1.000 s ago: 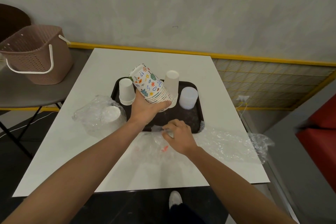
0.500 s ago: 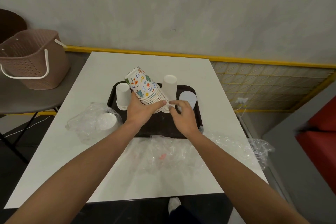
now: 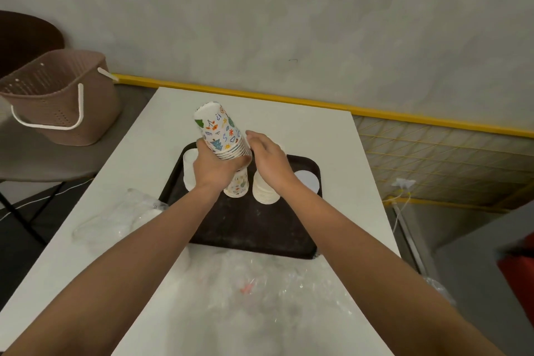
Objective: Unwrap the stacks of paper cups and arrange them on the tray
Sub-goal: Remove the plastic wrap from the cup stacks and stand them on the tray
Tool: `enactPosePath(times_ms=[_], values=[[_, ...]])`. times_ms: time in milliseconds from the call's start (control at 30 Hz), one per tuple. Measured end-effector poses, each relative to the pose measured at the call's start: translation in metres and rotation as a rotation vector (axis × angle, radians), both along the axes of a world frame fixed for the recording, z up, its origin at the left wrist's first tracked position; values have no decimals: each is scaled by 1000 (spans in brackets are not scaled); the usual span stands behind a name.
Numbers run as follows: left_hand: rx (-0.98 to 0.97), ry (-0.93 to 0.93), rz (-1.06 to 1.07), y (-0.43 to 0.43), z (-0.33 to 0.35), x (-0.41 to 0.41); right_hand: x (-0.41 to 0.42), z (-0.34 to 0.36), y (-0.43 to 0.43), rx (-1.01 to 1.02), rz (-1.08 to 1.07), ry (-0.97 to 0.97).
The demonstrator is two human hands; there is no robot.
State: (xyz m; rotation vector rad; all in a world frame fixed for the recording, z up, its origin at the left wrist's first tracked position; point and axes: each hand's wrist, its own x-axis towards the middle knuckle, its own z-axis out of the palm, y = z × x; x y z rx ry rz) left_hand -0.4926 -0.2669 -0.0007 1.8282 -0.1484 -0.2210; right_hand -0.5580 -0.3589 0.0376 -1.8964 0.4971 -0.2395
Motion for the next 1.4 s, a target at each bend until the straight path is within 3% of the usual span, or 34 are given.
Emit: enactPosePath(times_ms=[400,633,767,900,1100,1400], values=[[159,86,40,-32,-27,36,37,-23,-11,263,9,193],[262,58,56,-41,-46,33,52,-30,-7,236,-33,207],[300,44,13,-40,-59,36,59,-26,-7,147,-11,180],[367,5,-57,-41,-73,39,63,-26,-6,-109,72,89],[358,-19,-79,-39,-83,40,60,-29,-16,-555,325,294],[339,11,-90,-30,-94,33,56,-34,-9,-771,392,456]])
